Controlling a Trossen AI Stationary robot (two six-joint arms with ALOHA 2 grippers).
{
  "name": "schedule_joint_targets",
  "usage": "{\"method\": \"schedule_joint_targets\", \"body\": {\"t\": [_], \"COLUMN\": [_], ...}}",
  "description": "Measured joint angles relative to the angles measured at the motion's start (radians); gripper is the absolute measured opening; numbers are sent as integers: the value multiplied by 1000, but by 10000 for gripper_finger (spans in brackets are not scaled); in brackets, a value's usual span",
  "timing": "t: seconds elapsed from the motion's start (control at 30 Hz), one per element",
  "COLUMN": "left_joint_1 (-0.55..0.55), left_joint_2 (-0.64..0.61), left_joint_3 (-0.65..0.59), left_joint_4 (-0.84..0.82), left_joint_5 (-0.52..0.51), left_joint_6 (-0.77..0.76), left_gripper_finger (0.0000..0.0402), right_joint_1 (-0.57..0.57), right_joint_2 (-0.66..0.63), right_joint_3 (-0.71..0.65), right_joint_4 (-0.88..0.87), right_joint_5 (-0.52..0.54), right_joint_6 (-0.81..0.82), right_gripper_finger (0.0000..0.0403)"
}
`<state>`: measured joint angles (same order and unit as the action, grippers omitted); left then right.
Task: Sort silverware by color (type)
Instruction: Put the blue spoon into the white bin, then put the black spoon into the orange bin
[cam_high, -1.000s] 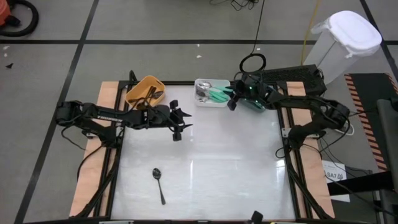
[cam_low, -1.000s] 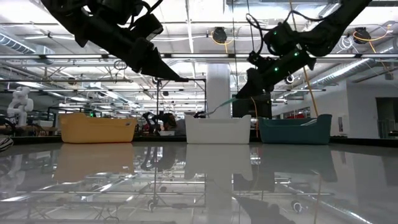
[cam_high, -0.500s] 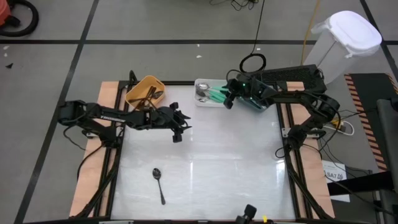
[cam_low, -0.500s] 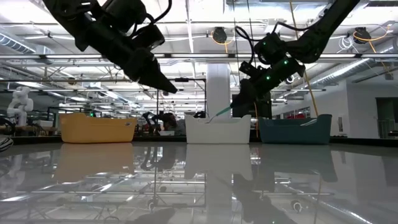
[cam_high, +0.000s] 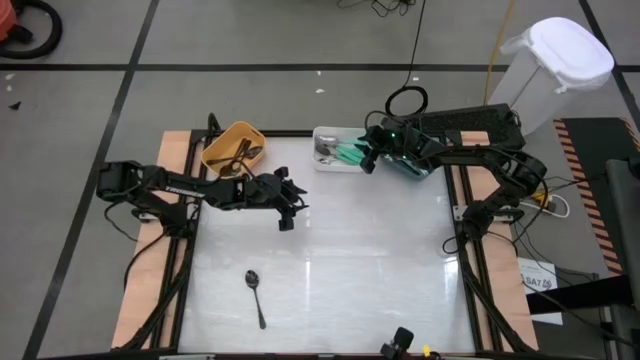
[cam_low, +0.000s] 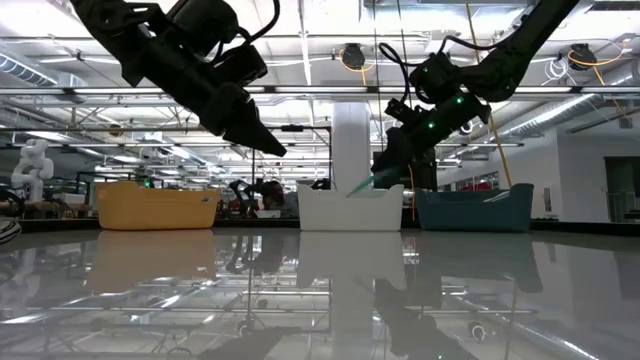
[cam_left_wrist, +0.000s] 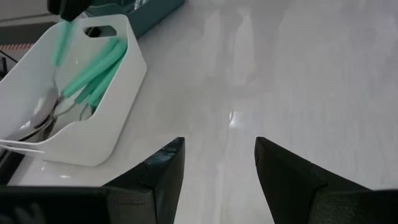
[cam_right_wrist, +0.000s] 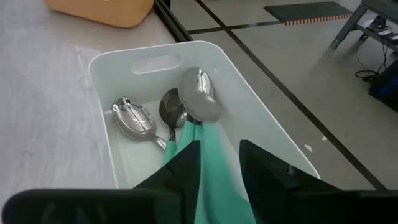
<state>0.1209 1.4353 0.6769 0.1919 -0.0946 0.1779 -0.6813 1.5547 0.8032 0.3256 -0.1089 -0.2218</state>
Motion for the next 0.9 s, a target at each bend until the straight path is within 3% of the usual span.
{"method": "schedule_joint_targets", "body": {"t": [0.57, 0.9], "left_joint_1": [0, 0], "left_joint_2": [0, 0], "left_joint_3": [0, 0], "left_joint_4": [7, -31], "left_joint_5": [-1, -1], "left_joint_6": [-16, -27], "left_gripper_finger": [195, 195], "right_joint_1": [15, 265], "right_joint_2": [-6, -188], "right_joint_3": [0, 0], "right_joint_4": [2, -191], "right_joint_5": [3, -13], "right_joint_6": [27, 75], "right_gripper_finger": [149, 149]}}
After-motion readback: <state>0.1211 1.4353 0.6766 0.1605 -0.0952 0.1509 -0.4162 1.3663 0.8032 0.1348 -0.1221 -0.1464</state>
